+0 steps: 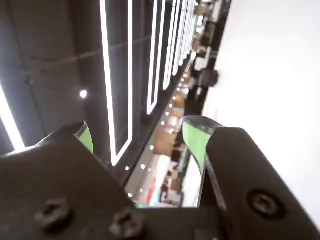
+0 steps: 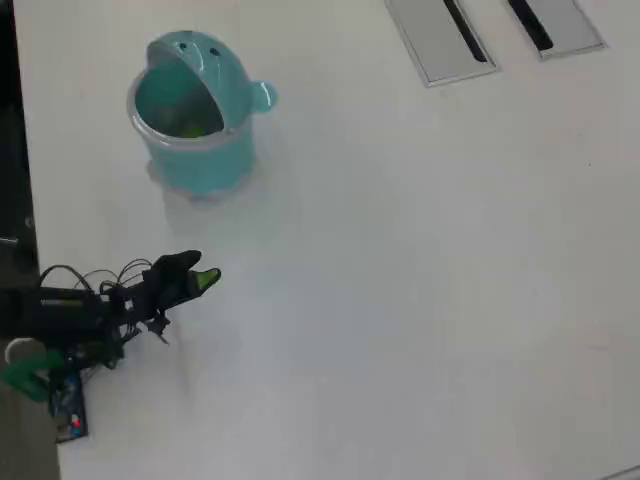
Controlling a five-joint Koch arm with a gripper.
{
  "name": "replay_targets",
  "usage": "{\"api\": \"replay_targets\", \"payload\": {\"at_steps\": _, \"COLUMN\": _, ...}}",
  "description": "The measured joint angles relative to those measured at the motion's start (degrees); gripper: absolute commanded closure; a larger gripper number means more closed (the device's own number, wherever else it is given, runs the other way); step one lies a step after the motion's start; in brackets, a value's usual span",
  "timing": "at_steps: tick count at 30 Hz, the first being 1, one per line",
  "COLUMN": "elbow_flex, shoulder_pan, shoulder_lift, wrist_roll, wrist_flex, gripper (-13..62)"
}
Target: Grasp RGB lego blocks and put them in the bin one by one.
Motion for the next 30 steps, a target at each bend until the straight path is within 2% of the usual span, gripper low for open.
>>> {"api": "replay_targets", "payload": {"at_steps": 13, "elbow_flex": 7.65, "shoulder_pan": 0.0, "shoulder_lift": 0.0, "wrist_roll": -1.67, "wrist_flex": -9.14, "gripper": 15.2}}
{"api": "replay_targets", "payload": {"at_steps": 30, "elbow_flex": 8.44, "shoulder_pan": 4.48, "shoulder_lift": 0.0, "wrist_roll": -1.76, "wrist_flex": -8.61, "gripper": 13.7}}
